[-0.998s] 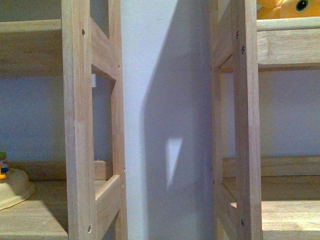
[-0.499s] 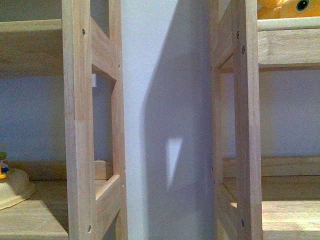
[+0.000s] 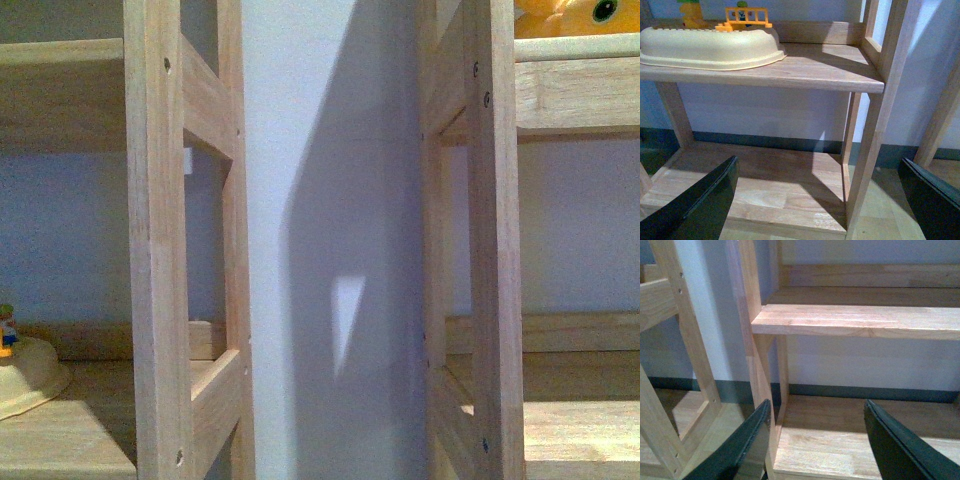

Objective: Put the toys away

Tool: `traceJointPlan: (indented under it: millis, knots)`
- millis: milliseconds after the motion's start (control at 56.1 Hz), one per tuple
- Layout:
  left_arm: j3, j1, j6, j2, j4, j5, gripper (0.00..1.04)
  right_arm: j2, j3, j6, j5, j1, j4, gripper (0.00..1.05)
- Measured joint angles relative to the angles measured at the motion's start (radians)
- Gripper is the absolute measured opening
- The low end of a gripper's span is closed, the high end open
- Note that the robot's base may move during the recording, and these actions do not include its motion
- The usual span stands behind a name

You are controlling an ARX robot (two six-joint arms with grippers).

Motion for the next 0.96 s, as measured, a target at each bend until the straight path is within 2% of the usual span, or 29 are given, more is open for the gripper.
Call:
traceJointPlan:
  millis: [107,232,962]
  knots:
    - [0.0,0.0,0.0,0.0,0.0,0.0,0.98,0.0,0.0,0.0,0.0,0.0,0.0,0.83]
    - [0.0,0.0,0.0,0.0,0.0,0.0,0.98,0.0,0.0,0.0,0.0,0.0,0.0,0.99]
    - [0.0,0.0,0.0,0.0,0.0,0.0,0.98,0.0,0.0,0.0,0.0,0.0,0.0,0.98]
